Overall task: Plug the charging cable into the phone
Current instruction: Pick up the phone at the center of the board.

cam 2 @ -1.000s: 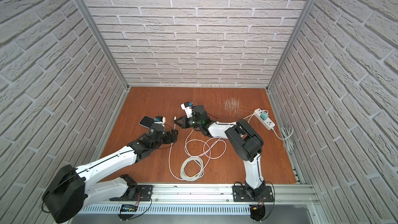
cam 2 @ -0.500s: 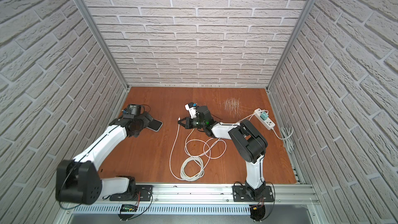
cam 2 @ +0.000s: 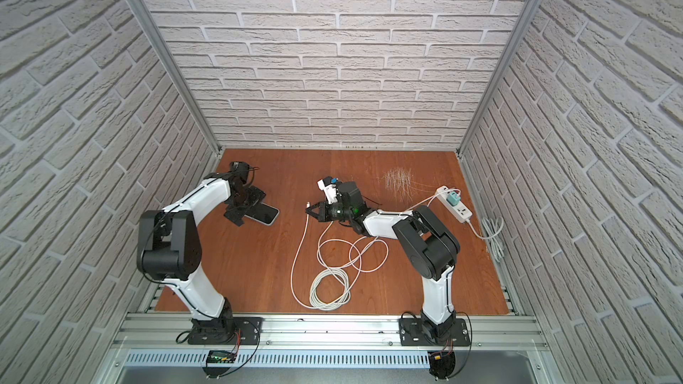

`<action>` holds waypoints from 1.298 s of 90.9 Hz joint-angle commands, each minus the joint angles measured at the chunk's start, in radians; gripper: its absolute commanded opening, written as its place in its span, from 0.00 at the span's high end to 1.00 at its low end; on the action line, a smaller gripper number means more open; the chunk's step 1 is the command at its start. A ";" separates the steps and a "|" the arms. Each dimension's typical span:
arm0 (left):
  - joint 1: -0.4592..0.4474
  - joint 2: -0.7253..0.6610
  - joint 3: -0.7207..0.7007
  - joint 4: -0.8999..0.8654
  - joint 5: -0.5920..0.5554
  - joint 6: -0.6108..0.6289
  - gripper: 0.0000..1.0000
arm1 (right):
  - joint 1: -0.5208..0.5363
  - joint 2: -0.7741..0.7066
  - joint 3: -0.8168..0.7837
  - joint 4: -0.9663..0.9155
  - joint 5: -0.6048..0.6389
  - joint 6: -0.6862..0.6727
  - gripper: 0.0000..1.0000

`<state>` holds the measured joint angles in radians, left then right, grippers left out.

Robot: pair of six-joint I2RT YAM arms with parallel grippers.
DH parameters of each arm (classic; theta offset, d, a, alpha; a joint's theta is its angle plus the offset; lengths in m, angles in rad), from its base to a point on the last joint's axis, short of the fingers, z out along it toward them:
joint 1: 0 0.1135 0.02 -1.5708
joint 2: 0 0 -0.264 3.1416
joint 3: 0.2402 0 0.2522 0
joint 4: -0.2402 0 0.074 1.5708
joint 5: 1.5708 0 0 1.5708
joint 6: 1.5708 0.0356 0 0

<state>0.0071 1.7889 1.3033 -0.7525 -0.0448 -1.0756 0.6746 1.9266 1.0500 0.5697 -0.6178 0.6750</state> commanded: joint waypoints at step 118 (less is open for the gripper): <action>-0.037 0.285 0.196 -0.098 -0.051 -0.115 0.02 | 0.015 -0.036 0.013 0.012 -0.028 -0.023 0.97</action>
<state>-0.0257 2.0415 1.4776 -0.8082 -0.0685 -1.1801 0.6804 1.9263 1.0500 0.5686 -0.6312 0.6724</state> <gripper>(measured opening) 0.983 0.119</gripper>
